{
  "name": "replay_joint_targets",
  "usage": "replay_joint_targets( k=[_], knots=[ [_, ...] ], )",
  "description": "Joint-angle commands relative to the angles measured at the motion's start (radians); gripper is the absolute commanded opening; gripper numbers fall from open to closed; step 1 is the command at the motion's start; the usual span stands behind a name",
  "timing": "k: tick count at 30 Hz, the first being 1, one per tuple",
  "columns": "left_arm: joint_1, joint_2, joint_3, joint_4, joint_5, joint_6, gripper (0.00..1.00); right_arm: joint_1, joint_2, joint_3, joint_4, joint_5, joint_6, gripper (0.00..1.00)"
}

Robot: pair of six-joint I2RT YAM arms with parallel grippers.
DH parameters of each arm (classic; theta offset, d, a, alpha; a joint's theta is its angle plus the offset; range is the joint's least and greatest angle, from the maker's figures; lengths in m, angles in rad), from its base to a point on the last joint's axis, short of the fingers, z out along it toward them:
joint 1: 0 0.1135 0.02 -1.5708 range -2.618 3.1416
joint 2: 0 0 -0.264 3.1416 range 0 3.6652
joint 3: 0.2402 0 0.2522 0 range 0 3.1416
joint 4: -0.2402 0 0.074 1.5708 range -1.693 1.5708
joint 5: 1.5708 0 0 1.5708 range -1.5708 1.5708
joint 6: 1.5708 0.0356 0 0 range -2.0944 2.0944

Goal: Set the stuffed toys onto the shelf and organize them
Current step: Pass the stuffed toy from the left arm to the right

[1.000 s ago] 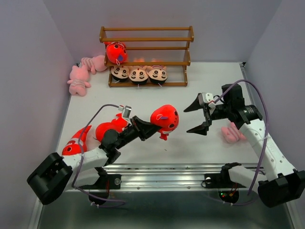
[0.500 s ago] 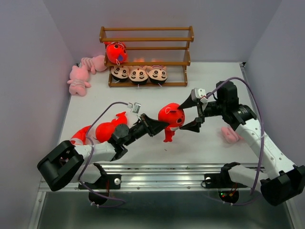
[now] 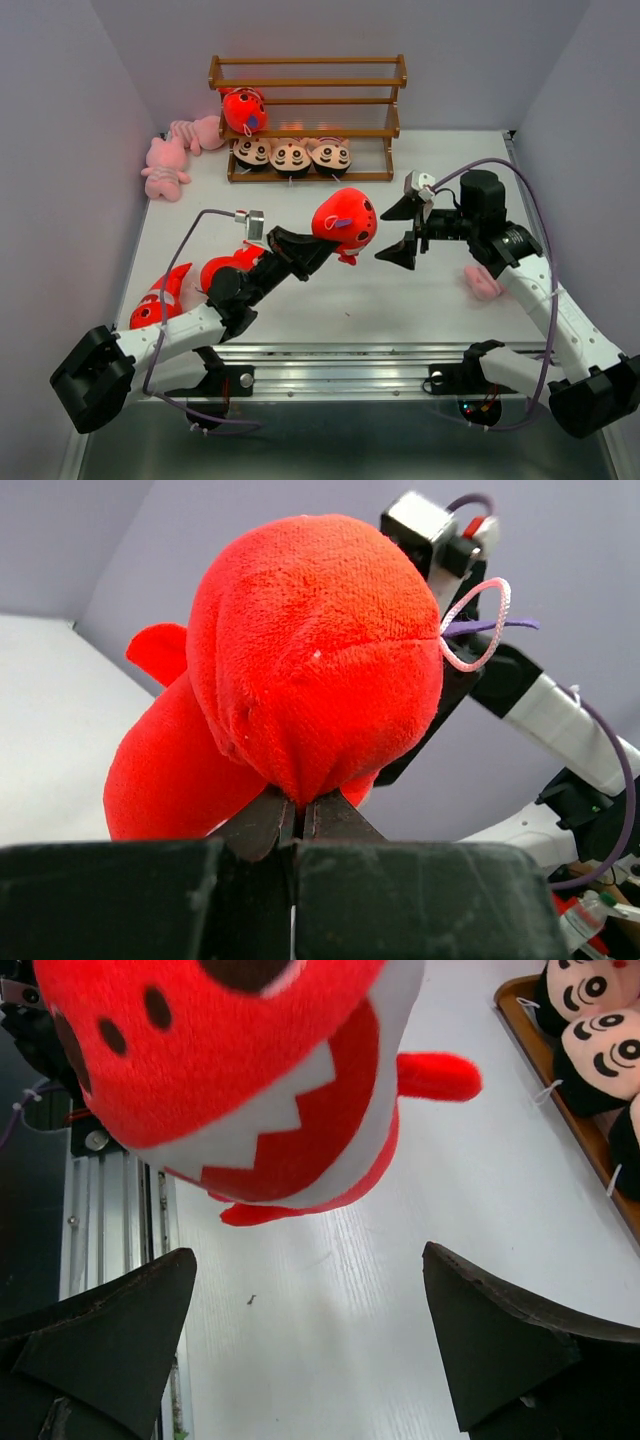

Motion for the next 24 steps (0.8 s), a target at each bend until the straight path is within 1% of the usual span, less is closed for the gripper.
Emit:
replay_joint_targets(
  k=[1, 2, 4, 5, 7, 10, 13, 15, 17, 18, 19, 20, 23, 24],
  knots=[
    [-0.001, -0.008, 0.073, 0.621, -0.015, 0.06, 0.0, 0.002, 0.006, -0.063, 0.169, -0.153, 0.131, 1.0],
    [-0.001, -0.001, 0.079, 0.628, -0.015, 0.045, 0.0, 0.002, 0.015, -0.075, 0.249, -0.215, 0.157, 1.0],
    [-0.002, 0.033, 0.087, 0.651, -0.009, 0.025, 0.0, 0.002, 0.036, -0.079, 0.309, -0.254, 0.22, 1.0],
    [-0.002, 0.059, 0.091, 0.685, -0.011, 0.003, 0.0, 0.002, 0.056, -0.076, 0.367, -0.271, 0.24, 1.0],
    [-0.004, 0.082, 0.097, 0.73, -0.015, -0.014, 0.0, 0.002, 0.079, -0.054, 0.419, -0.286, 0.271, 1.0],
    [-0.012, 0.111, 0.114, 0.747, -0.022, -0.017, 0.0, 0.011, 0.11, -0.031, 0.479, -0.297, 0.297, 1.0],
    [-0.016, 0.13, 0.127, 0.753, -0.025, -0.012, 0.0, 0.022, 0.122, -0.007, 0.495, -0.305, 0.312, 1.0],
    [-0.018, 0.142, 0.13, 0.759, -0.025, -0.014, 0.0, 0.022, 0.125, 0.001, 0.493, -0.291, 0.314, 0.97],
    [-0.019, 0.148, 0.133, 0.767, -0.025, -0.018, 0.0, 0.022, 0.125, -0.003, 0.49, -0.276, 0.309, 0.83],
    [-0.019, 0.157, 0.136, 0.77, -0.025, -0.02, 0.0, 0.022, 0.124, -0.012, 0.492, -0.271, 0.308, 0.74],
    [-0.018, 0.162, 0.134, 0.773, -0.028, -0.03, 0.0, 0.022, 0.122, -0.017, 0.493, -0.268, 0.314, 0.57],
    [-0.019, 0.174, 0.133, 0.783, -0.028, -0.037, 0.0, 0.022, 0.121, -0.025, 0.501, -0.273, 0.315, 0.44],
    [-0.021, 0.188, 0.125, 0.799, -0.028, -0.055, 0.0, 0.022, 0.113, -0.022, 0.478, -0.282, 0.3, 0.28],
    [-0.021, 0.193, 0.122, 0.802, -0.029, -0.058, 0.0, 0.022, 0.11, -0.01, 0.461, -0.283, 0.273, 0.17]
  ],
)
